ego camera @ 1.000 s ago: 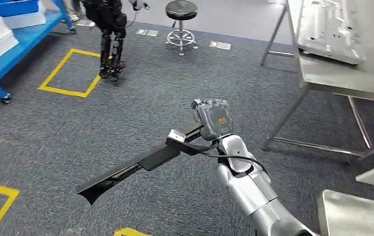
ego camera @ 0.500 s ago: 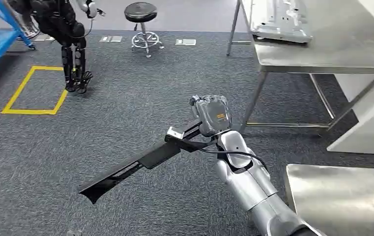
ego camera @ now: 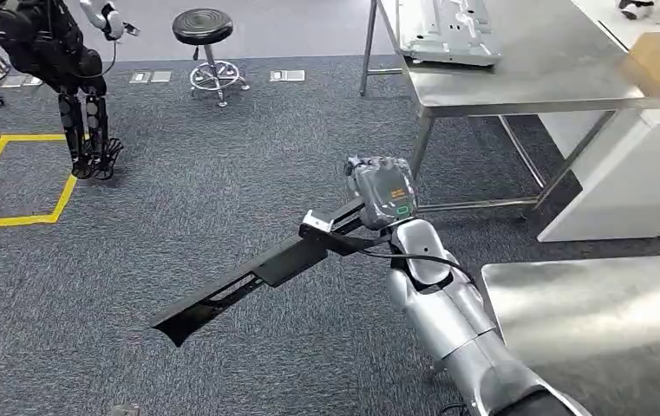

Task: Take the parts from the cabinet and place them on the table.

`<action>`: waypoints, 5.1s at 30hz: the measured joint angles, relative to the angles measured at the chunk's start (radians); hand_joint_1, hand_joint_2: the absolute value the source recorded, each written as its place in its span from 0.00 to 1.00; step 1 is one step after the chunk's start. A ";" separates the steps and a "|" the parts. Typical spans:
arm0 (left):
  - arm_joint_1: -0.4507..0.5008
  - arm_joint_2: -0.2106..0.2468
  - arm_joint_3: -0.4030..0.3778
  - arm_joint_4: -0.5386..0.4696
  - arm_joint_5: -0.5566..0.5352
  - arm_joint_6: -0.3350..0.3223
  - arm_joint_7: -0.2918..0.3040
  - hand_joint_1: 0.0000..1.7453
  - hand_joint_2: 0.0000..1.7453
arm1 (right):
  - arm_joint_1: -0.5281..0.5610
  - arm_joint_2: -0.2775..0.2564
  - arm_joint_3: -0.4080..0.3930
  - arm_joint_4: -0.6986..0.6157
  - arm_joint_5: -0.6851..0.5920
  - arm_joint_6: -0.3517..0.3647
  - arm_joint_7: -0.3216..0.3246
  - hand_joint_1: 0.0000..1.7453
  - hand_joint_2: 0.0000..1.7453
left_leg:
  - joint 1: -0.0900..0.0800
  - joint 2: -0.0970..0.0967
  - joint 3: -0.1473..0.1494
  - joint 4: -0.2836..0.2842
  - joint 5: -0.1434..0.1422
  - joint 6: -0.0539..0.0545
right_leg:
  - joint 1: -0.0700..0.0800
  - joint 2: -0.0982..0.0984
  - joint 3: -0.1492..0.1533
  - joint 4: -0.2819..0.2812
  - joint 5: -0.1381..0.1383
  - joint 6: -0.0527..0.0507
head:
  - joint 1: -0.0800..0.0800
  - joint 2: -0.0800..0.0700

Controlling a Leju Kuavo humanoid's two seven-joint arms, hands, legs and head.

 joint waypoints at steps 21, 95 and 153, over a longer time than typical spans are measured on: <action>0.000 0.006 0.010 0.000 -0.020 0.003 -0.007 0.00 1.00 | -0.033 -0.070 -0.124 0.005 -0.012 -0.010 0.017 0.98 1.00 | 0.022 -0.077 -0.018 0.081 -0.021 -0.047 | 0.001 0.082 0.186 -0.323 0.115 -0.024 | -0.006 0.000; 0.020 0.016 0.064 -0.003 -0.008 0.042 -0.121 0.00 1.00 | -0.015 -0.154 -0.264 0.031 -0.042 -0.037 -0.024 0.98 1.00 | 0.016 -0.052 0.001 0.003 0.001 0.000 | 0.003 0.020 0.085 -0.196 0.068 0.008 | 0.010 0.000; 0.039 -0.007 0.090 -0.061 -0.051 0.137 -0.206 0.00 1.00 | -0.231 -0.137 -0.257 0.322 -0.011 0.003 -0.039 0.98 1.00 | -0.003 -0.042 -0.031 0.038 -0.003 -0.027 | 0.014 0.023 0.171 -0.315 0.118 -0.012 | -0.001 0.000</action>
